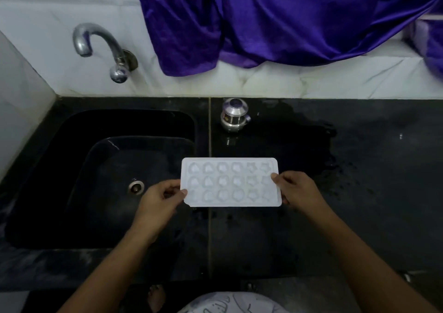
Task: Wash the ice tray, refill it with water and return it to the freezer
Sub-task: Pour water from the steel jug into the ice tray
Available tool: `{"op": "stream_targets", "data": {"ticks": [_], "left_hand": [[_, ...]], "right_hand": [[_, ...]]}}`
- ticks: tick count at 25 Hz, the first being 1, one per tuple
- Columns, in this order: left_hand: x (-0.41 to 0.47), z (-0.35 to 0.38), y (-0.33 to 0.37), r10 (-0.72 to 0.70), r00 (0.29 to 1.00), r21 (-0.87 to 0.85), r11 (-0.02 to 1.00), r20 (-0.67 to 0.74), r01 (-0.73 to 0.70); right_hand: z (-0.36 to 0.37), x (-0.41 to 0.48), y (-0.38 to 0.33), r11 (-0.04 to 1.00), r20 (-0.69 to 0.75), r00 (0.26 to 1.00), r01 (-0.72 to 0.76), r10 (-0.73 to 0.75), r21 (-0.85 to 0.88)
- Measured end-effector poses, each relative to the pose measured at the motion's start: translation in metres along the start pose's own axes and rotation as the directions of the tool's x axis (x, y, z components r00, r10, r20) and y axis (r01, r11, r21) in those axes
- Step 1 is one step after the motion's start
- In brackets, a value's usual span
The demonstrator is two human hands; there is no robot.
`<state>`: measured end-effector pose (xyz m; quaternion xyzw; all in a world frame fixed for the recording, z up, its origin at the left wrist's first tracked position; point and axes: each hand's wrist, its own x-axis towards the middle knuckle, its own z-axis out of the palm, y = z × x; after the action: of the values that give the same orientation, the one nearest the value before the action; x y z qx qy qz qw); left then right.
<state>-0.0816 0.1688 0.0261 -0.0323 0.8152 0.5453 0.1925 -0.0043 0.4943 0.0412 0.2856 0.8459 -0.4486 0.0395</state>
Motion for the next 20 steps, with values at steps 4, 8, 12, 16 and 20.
{"op": "stream_targets", "data": {"ticks": [4, 8, 12, 16, 20], "left_hand": [[0.007, 0.080, -0.001, -0.034, 0.999, 0.098, 0.995, 0.020, 0.032], [0.016, 0.113, 0.004, -0.068, 0.994, 0.172, 0.982, -0.081, 0.081], [0.028, 0.127, 0.019, -0.036, 0.988, 0.236, 0.969, -0.148, 0.071], [0.032, 0.132, 0.023, -0.002, 0.984, 0.247, 0.968, -0.177, 0.046], [0.026, 0.135, 0.014, 0.054, 0.978, 0.272, 0.962, -0.201, 0.003]], "right_hand": [[-0.044, 0.016, 0.055, 0.994, 0.036, 0.998, -0.040, 0.044, -0.097], [-0.054, 0.034, 0.077, 0.985, 0.002, 1.000, -0.005, 0.006, -0.170], [-0.056, 0.063, 0.074, 0.972, -0.049, 0.996, 0.066, -0.079, -0.225], [-0.057, 0.075, 0.074, 0.962, -0.029, 0.990, 0.130, -0.141, -0.240], [-0.060, 0.081, 0.077, 0.950, 0.002, 0.985, 0.166, -0.172, -0.264]]}}
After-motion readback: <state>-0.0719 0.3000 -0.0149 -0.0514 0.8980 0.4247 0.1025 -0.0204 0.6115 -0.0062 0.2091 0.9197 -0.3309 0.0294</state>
